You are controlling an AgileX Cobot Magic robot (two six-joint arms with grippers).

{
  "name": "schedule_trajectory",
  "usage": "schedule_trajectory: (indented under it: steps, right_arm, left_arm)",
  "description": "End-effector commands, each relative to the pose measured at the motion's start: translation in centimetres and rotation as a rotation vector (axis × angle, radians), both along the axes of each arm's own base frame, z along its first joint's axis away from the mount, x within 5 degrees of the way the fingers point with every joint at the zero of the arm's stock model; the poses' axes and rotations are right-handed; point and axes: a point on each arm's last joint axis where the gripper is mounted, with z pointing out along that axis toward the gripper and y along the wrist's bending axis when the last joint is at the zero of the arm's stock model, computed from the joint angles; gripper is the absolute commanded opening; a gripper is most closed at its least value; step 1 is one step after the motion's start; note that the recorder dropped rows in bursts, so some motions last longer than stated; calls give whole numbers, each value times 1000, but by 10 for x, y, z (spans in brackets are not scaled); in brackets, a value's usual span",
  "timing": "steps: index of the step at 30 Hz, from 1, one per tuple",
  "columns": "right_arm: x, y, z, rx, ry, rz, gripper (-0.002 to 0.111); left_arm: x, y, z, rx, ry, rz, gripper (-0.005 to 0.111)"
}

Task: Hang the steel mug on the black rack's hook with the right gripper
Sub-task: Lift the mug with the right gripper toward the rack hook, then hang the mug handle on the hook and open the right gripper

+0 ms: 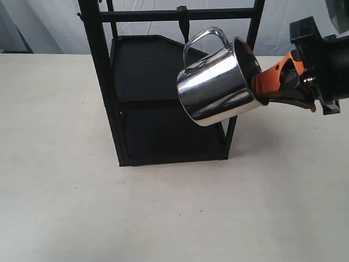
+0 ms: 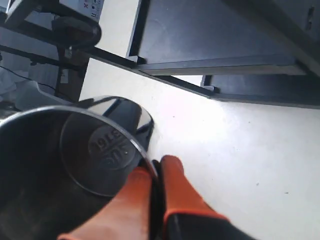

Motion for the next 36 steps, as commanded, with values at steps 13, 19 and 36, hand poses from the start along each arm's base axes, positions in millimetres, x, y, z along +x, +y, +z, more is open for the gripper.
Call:
schedule_trajectory:
  steps: [13, 19, 36]
  right_arm:
    - [50, 7, -55, 173, 229, -37, -1]
    - [55, 7, -70, 155, 276, -40, -1]
    - [61, 3, -87, 67, 266, -47, -1]
  left_arm:
    - [0, 0, 1, -3, -9, -5, 1]
    - [0, 0, 1, -3, -9, -5, 1]
    - [0, 0, 1, -3, -9, -5, 1]
